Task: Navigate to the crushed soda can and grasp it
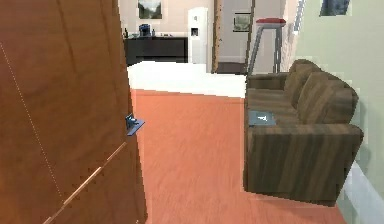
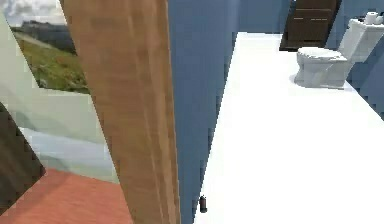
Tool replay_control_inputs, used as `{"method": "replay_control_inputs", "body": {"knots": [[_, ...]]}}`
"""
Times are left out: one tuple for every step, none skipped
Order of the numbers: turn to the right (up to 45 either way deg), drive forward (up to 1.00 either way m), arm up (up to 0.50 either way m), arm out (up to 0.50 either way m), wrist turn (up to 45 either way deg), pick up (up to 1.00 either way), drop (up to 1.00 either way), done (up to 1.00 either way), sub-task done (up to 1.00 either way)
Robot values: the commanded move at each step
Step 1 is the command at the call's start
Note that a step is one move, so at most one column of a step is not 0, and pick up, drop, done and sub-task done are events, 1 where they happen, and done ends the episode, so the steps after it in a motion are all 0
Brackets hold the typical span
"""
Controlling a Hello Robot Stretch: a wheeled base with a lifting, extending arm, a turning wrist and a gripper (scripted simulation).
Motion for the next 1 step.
{"method": "replay_control_inputs", "body": {"knots": [[0.0,1.00,0.00,0.00,0.0,0.00,0.00,0.00,0.00]]}}
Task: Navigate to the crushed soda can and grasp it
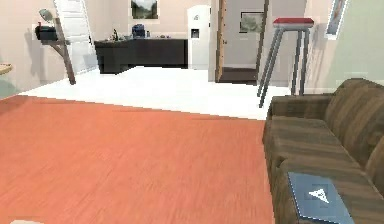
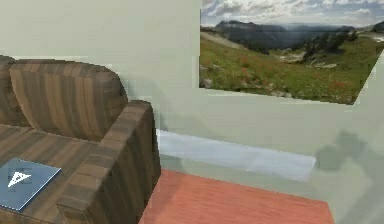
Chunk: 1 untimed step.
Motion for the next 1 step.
{"method": "replay_control_inputs", "body": {"knots": [[0.0,0.20,0.00,0.00,0.0,0.00,0.00,0.00,0.00]]}}
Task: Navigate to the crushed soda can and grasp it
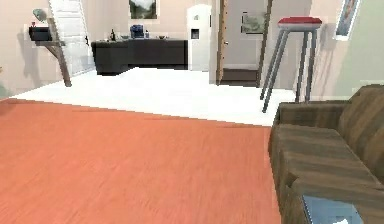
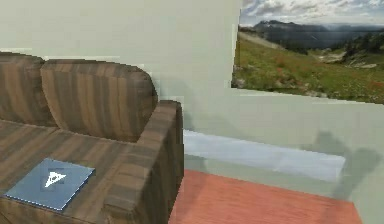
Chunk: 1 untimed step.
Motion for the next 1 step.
{"method": "replay_control_inputs", "body": {"knots": [[0.0,1.00,0.00,0.00,0.0,0.00,0.00,0.00,0.00]]}}
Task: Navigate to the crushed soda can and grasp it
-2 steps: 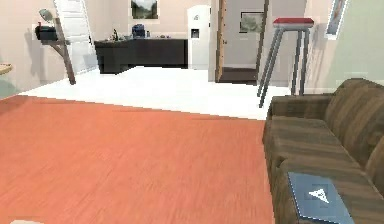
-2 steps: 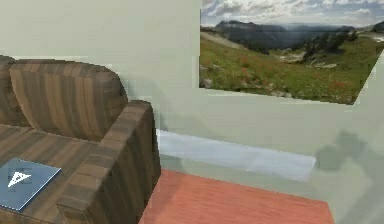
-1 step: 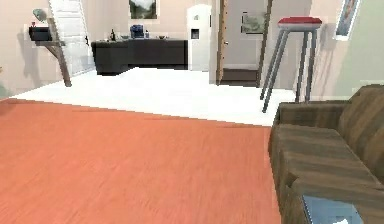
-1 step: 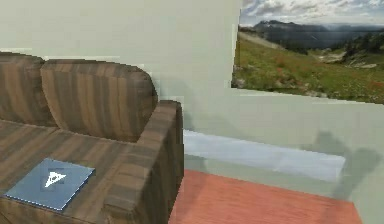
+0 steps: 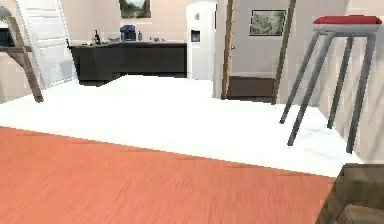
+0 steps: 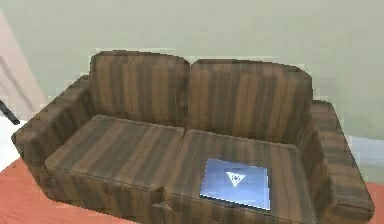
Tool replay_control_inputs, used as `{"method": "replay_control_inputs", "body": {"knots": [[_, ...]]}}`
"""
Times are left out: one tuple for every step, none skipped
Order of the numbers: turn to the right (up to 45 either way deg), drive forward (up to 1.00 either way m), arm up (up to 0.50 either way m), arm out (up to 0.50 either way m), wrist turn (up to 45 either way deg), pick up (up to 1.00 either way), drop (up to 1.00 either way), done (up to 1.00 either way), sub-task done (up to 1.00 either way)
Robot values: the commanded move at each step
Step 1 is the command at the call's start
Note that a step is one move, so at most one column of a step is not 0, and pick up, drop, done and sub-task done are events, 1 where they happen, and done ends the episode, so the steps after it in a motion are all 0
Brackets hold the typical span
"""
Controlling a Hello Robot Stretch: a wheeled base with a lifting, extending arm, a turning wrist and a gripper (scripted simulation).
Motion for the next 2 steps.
{"method": "replay_control_inputs", "body": {"knots": [[0.0,1.00,0.00,0.00,0.0,0.00,0.00,0.00,0.00],[-3.0,0.00,0.00,0.00,0.0,0.00,0.00,0.00,0.00]]}}
